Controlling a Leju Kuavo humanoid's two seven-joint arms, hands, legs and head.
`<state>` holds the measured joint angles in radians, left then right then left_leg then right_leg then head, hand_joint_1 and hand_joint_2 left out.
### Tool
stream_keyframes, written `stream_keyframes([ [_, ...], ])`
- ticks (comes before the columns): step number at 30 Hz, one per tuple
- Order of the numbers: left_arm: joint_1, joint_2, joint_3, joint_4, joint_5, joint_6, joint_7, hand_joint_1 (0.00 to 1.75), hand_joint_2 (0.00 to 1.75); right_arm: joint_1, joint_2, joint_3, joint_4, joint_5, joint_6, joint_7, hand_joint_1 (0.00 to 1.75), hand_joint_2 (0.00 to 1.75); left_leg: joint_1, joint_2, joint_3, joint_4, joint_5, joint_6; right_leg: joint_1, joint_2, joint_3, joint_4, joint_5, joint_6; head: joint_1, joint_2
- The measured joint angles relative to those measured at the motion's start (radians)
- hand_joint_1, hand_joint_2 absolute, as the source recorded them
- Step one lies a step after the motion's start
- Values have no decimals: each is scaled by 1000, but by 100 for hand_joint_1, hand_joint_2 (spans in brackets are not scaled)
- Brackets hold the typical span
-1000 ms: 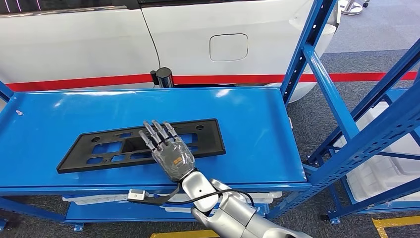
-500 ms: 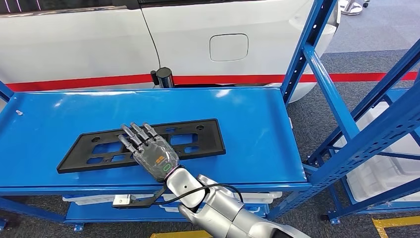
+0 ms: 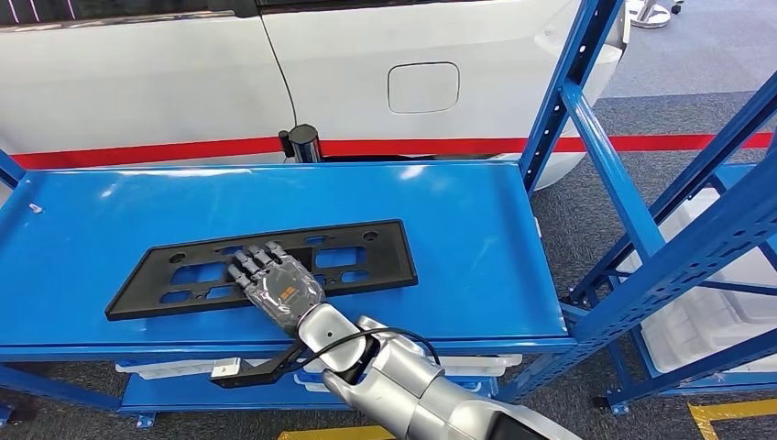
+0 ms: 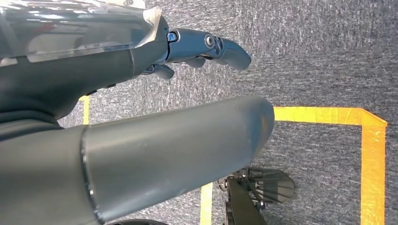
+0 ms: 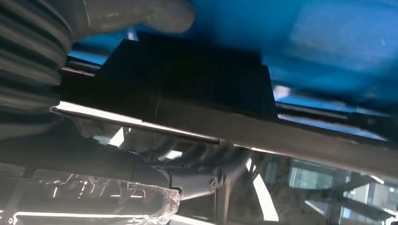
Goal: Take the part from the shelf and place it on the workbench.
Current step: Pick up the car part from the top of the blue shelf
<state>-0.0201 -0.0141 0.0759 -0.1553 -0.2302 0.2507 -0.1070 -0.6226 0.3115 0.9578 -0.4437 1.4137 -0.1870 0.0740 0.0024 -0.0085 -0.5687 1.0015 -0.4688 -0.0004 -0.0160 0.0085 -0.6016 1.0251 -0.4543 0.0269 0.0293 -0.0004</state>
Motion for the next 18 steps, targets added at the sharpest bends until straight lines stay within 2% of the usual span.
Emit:
stream_keyframes([
  [18,0,-5,0,0,-2,-3,-14,0,0,-26,-2,0,8,-1,64,50,0,175,0,0,4,0,0,0,0,0,4,0,0,0,0,0],
])
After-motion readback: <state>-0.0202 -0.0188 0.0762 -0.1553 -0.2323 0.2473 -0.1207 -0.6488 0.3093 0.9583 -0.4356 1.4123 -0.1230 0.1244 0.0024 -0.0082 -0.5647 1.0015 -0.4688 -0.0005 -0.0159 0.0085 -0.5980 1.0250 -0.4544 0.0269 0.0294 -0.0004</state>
